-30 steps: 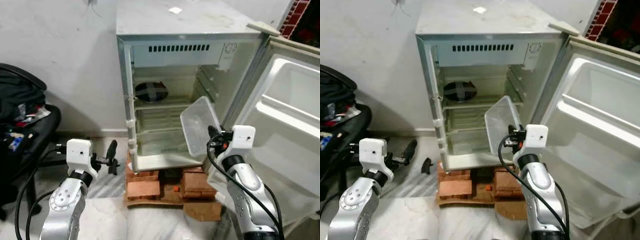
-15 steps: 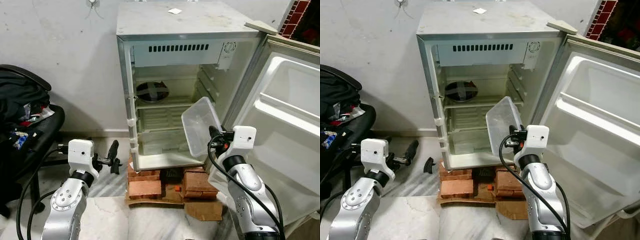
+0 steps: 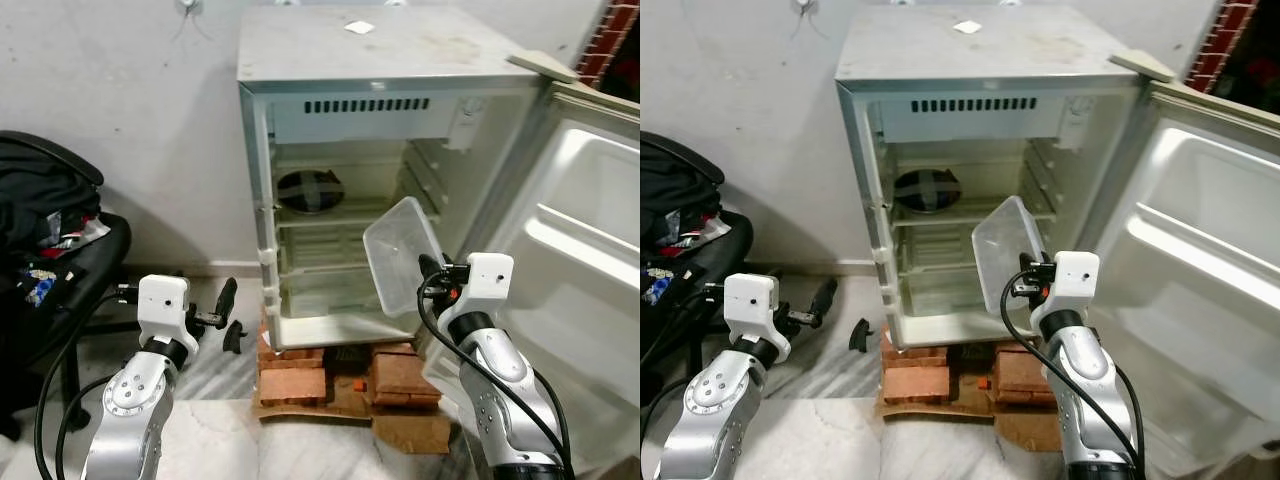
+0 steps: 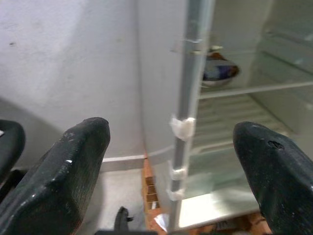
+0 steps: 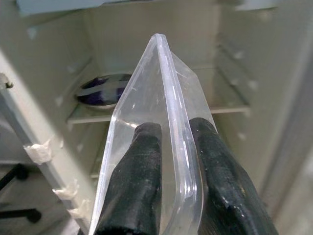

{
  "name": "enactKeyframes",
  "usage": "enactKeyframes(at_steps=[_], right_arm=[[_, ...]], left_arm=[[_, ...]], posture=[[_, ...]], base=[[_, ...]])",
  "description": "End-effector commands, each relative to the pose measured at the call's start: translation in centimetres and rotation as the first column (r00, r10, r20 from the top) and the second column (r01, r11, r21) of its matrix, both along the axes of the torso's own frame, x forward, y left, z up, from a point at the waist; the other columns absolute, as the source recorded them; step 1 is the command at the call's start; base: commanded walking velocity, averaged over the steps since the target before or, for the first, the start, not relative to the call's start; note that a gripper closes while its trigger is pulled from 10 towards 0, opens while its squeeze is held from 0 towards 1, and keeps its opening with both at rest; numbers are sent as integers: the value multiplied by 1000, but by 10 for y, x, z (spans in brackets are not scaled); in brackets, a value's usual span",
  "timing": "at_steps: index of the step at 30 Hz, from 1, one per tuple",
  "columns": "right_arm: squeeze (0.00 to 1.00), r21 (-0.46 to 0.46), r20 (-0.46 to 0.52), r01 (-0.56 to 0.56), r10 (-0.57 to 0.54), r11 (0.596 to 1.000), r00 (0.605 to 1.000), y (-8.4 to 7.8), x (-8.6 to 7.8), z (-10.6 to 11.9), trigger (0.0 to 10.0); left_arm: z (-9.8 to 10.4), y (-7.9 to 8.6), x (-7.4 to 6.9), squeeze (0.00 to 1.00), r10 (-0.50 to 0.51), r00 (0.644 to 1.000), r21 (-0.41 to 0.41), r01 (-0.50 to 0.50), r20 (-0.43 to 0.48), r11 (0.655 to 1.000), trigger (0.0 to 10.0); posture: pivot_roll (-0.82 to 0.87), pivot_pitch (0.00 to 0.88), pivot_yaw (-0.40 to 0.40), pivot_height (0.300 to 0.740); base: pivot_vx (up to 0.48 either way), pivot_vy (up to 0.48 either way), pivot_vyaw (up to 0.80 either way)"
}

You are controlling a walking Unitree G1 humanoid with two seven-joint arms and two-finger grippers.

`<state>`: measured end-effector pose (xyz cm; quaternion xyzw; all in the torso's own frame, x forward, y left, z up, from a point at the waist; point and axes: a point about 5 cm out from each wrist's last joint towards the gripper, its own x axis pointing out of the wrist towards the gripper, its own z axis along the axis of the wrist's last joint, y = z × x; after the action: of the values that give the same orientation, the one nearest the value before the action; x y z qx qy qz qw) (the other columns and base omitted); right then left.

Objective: Restocking fridge

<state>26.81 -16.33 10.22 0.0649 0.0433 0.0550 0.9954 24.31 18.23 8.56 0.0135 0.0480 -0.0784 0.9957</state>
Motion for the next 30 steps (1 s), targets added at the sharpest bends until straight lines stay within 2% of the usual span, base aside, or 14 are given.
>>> enactKeyframes(at_steps=[1, 14, 21, 27, 30], right_arm=[[0, 4, -3, -8, 8, 1000, 1000, 0, 2, 1, 10000], [0, 8, -8, -21, 21, 1000, 1000, 1, 2, 0, 10000], [0, 7, -13, -31, 31, 999, 999, 1, 6, 0, 10000], [0, 32, -30, 14, -13, 999, 999, -3, 15, 0, 10000], [0, 67, -72, 54, -50, 996, 996, -2, 21, -5, 10000]], left_arm=[[-1, 2, 1, 0, 9, 1000, 14, -9, 1, 1000, 10000], [-1, 1, 0, 0, 12, 1000, 17, -12, -6, 1000, 10000], [-6, 5, -2, 0, 54, 998, 28, -53, -38, 998, 10000], [-10, 8, -11, 0, 65, 995, 42, -62, -78, 997, 10000], [-13, 9, -16, 0, 71, 992, 54, -66, -105, 996, 10000]], posture=[[61, 0, -26, 740], [64, 0, -25, 740], [80, 0, -29, 740], [106, 0, -39, 740], [122, 0, -47, 740]], base=[[360, 0, 0], [337, 0, 0], [0, 0, 0], [0, 0, 0], [0, 0, 0]])
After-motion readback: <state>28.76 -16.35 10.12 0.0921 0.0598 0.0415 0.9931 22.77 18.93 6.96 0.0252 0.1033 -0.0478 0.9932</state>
